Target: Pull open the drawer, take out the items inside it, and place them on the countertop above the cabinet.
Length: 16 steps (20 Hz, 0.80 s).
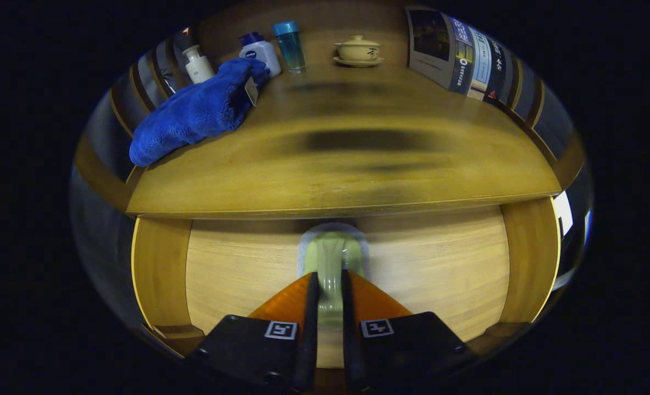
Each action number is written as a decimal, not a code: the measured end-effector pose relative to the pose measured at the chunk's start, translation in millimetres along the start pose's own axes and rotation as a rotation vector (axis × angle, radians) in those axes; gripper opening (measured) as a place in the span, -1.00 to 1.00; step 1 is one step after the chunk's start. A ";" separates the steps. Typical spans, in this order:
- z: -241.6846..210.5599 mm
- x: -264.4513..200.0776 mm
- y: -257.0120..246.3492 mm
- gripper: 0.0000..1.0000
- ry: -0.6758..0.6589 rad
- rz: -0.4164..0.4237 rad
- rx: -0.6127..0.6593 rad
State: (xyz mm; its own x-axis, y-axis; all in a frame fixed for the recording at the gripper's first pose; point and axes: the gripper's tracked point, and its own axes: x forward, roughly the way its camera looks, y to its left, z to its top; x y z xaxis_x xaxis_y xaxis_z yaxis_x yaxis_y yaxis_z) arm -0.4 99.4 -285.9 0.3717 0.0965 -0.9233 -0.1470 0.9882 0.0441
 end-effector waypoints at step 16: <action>9.9 -100.4 -6.9 -0.52 -0.116 0.039 -0.025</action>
State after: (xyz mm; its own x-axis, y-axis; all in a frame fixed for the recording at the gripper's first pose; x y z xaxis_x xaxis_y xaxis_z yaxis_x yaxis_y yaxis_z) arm -27.7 84.1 -189.7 0.4690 0.1490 -0.8705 -0.1851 0.9804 0.0681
